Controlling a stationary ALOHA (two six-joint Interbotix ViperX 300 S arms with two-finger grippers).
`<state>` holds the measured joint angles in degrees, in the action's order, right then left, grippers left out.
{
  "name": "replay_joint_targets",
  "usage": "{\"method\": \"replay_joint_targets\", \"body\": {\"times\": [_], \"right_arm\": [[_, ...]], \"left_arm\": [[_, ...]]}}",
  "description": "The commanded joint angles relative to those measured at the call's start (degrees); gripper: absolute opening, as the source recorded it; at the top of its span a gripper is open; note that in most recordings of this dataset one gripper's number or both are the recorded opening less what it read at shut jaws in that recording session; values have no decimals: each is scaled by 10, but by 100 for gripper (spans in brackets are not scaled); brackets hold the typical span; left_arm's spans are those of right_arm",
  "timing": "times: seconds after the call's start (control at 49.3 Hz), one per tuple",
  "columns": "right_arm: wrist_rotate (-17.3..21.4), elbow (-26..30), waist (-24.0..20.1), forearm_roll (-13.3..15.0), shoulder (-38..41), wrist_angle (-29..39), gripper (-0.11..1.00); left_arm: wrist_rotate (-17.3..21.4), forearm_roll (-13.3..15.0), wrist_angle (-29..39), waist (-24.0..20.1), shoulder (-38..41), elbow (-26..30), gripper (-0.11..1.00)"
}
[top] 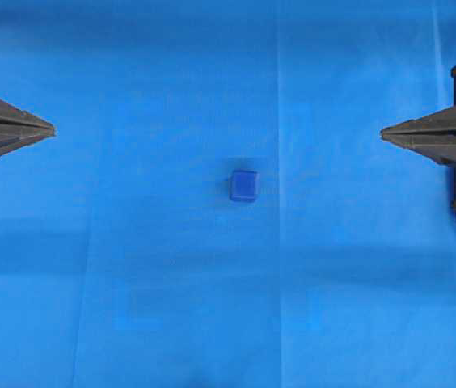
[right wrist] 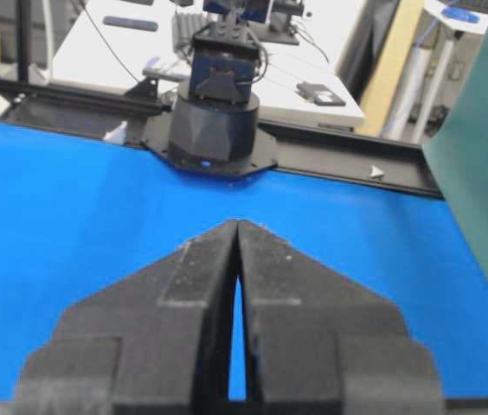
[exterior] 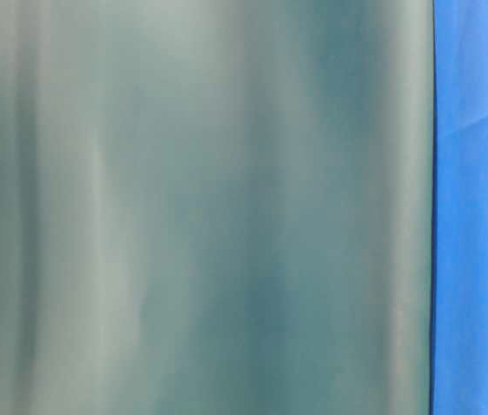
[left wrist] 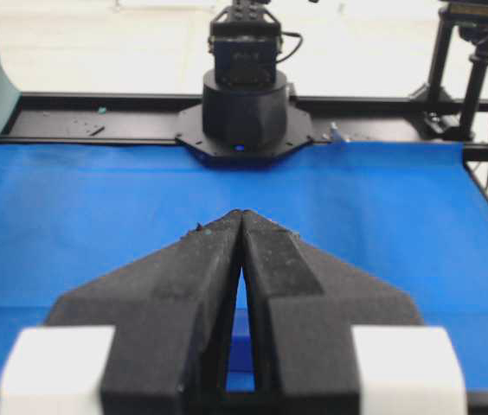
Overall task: Handover the blue block to the right arm after grasping it with the left arm, then place it in the designated position.
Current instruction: 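Open the left gripper and move it toward the blue cube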
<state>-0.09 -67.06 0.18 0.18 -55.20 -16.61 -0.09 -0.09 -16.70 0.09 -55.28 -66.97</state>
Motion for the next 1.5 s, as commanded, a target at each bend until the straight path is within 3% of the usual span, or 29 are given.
{"method": "replay_joint_targets", "body": {"times": [0.0,0.872,0.933,0.973,1.176,1.257,1.318,1.48], "right_arm": [[-5,11,1,0,4,-4,0],[2,20,3,4,5,40,-1],[3,20,3,3,5,40,7],[3,20,4,3,5,39,15],[4,21,3,0,6,39,73],[4,22,3,0,9,40,92],[4,23,4,0,10,40,96],[4,23,7,-2,16,39,96]], "left_arm": [[-3,-1,10,4,5,7,0],[-3,-3,19,4,-5,7,0],[-4,-3,19,4,-5,7,3],[-4,-3,18,4,-5,7,11],[-4,-3,21,5,-5,7,70],[-4,-3,22,6,-5,7,88],[-4,-3,22,6,-5,7,93],[-4,-3,15,6,4,9,91]]}}
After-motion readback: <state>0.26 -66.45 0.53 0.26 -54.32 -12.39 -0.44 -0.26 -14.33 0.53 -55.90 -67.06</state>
